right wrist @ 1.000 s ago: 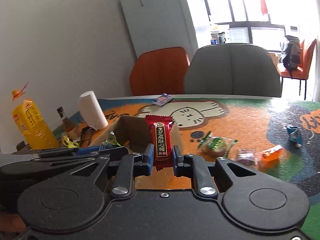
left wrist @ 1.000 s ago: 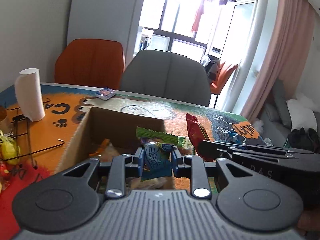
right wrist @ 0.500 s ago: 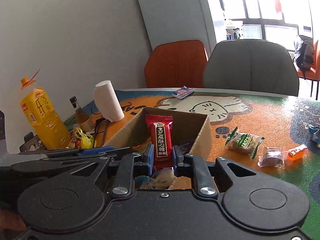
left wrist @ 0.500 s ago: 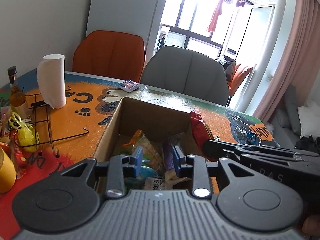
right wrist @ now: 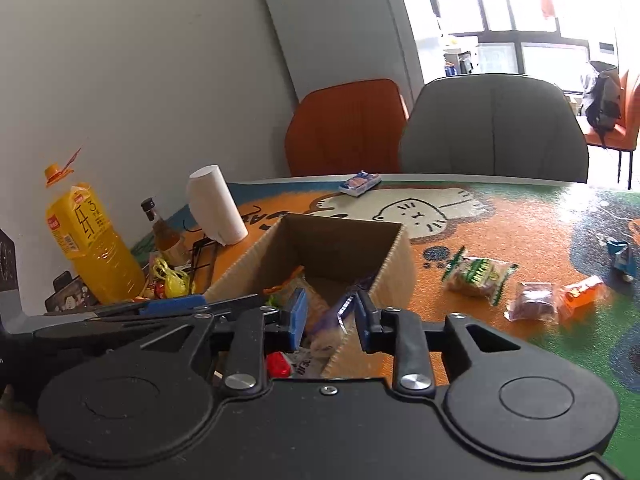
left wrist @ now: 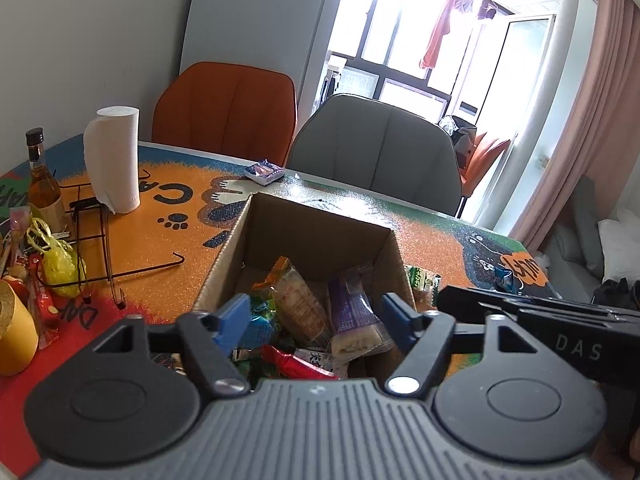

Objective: Organize snacks

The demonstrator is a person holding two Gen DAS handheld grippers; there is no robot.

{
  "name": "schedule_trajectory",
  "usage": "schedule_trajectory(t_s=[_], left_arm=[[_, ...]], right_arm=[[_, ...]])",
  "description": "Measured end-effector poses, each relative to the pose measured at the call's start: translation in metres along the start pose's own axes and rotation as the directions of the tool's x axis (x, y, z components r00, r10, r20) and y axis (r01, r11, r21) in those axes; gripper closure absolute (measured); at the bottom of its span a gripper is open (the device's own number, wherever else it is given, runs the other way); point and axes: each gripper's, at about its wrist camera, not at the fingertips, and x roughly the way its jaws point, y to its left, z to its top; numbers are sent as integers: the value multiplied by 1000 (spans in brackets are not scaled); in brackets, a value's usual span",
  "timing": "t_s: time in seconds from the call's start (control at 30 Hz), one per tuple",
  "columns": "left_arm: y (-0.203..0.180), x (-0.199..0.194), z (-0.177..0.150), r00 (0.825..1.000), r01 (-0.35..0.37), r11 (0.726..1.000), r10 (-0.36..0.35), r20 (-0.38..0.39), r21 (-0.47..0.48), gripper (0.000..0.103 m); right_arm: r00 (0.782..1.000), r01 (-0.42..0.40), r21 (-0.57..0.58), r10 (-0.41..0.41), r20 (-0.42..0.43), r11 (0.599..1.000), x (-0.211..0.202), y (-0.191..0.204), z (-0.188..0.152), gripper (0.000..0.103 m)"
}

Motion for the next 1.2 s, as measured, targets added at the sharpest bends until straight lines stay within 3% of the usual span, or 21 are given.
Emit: schedule_trajectory(t_s=[0.27, 0.43, 0.8, 0.97, 1.2], left_arm=[[-17, 6, -5, 1000, -4, 1000, 4, -16, 22, 12], [-31, 10, -9, 1000, 9, 999, -8, -27, 41, 10], [-61, 16, -11, 997, 66, 996, -63, -44, 63, 10], [-77, 17, -14, 995, 89, 992, -85, -49, 88, 3], [-98, 23, -15, 990, 128, 987, -121, -74, 93, 0]], right_arm=[[997, 68, -2, -68, 21, 998, -16, -23, -8, 41], [994, 105, 15, -105, 26, 994, -27, -41, -12, 29], [985, 170, 86, -173, 21, 982, -49, -83, -22, 17], [982, 184, 105, -188, 29, 977, -60, -101, -24, 3], [976, 210, 138, -216, 32, 968, -70, -124, -26, 0]])
